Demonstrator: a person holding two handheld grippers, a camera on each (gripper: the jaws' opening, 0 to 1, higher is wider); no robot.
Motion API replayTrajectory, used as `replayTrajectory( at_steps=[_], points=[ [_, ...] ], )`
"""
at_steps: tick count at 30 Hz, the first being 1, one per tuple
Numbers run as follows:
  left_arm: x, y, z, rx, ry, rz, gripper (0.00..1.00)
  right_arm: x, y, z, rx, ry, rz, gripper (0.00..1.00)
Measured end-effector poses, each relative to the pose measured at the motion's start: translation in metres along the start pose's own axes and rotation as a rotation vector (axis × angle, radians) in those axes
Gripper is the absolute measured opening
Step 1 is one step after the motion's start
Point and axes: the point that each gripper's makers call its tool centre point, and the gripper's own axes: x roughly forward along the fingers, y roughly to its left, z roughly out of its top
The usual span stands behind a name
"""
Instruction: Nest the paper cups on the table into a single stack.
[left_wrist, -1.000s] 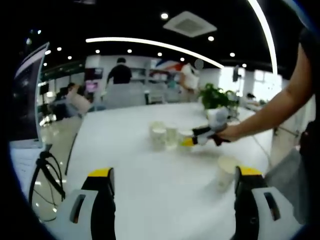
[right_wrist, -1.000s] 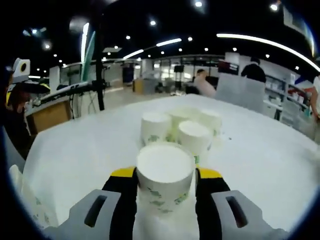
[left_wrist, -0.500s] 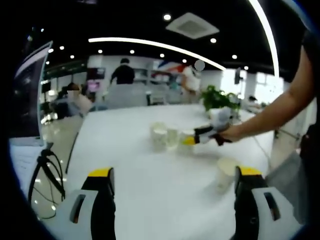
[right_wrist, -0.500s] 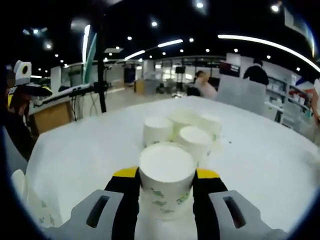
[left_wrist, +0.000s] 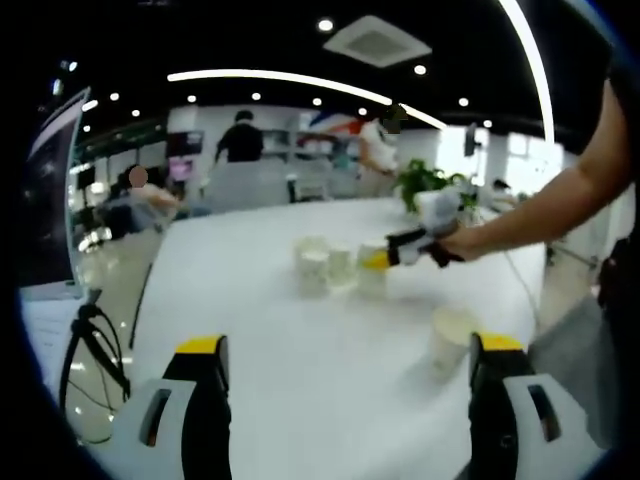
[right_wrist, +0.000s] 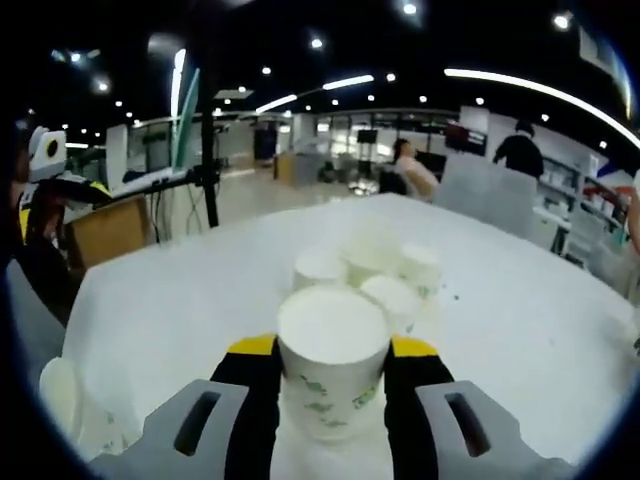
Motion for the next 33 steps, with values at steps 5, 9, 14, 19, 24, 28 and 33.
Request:
replayTrajectory(
  at_steps=[5, 9, 14, 19, 24, 28, 33],
  points=[
    [-0.001, -0.002, 0.004, 0.011, -0.004, -0.011, 0.99, -0.007, -0.004, 0.020, 0.013, -0.016, -0.008, 0.37],
    [0.000, -0.003, 0.008, 0.007, -0.008, -0.015, 0.99, -0.011, -0.005, 0.032, 0.000, -0.019, -0.006, 0.37],
    [0.000, -0.007, 0.013, -0.020, -0.016, -0.025, 0.99, -0.016, -0.006, 0.046, -0.004, -0.022, -0.004, 0.36],
    [-0.002, -0.009, 0.022, -0.031, -0.036, -0.032, 0.99, -0.020, -0.008, 0.056, -0.013, -0.018, -0.004, 0.36],
    [-0.003, -0.012, 0.025, -0.025, -0.038, -0.040, 0.99, -0.025, -0.005, 0.071, -0.015, -0.026, 0.005, 0.36],
    [-0.004, -0.011, 0.027, -0.022, -0.036, -0.041, 0.99, -0.028, -0.004, 0.083, -0.018, -0.038, 0.006, 0.37],
    [-0.005, -0.010, 0.032, -0.020, -0.044, -0.042, 0.99, -0.033, -0.004, 0.093, -0.002, -0.052, 0.007, 0.37]
  ],
)
